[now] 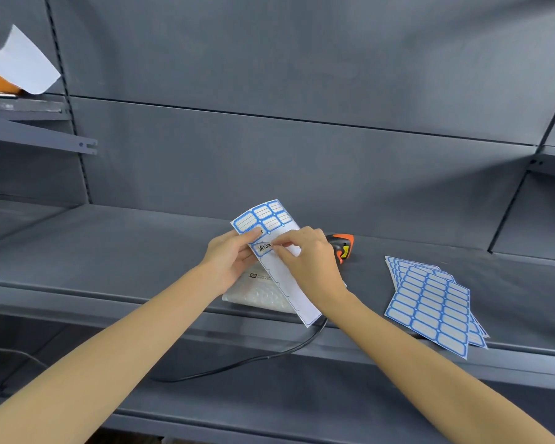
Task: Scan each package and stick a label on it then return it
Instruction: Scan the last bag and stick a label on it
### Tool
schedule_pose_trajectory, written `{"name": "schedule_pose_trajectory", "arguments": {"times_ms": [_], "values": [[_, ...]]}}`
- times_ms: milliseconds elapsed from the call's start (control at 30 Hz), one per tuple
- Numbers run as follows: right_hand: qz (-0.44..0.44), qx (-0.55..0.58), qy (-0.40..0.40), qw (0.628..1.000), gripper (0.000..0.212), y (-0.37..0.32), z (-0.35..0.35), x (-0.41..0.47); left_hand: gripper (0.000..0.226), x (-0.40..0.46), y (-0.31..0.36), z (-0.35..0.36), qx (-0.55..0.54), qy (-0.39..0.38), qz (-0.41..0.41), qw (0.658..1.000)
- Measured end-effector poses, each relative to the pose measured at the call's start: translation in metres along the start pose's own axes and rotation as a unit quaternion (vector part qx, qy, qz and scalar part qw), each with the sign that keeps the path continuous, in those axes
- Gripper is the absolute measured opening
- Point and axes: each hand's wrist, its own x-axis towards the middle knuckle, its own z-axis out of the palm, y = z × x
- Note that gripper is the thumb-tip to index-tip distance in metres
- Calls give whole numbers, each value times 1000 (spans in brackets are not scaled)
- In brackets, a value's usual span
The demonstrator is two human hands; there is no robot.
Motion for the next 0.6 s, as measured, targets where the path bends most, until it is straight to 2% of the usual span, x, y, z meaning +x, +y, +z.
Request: {"name": "schedule_pose_trajectory", "arguments": {"times_ms": [167, 300, 433, 600], "values": [[48, 73, -1, 996, 6, 0, -5, 0, 26, -5, 4, -4, 5, 8, 0, 1000], [129, 189, 34, 973, 5, 6, -18, 10, 31, -6, 14, -16, 2, 22, 4, 1000], [188, 196, 35, 962, 4, 22, -30, 20, 37, -4, 28, -40, 11, 107, -4, 994], [266, 196, -9, 944, 10, 35, -27, 27, 36, -5, 38, -58, 35, 156, -17, 987]]}}
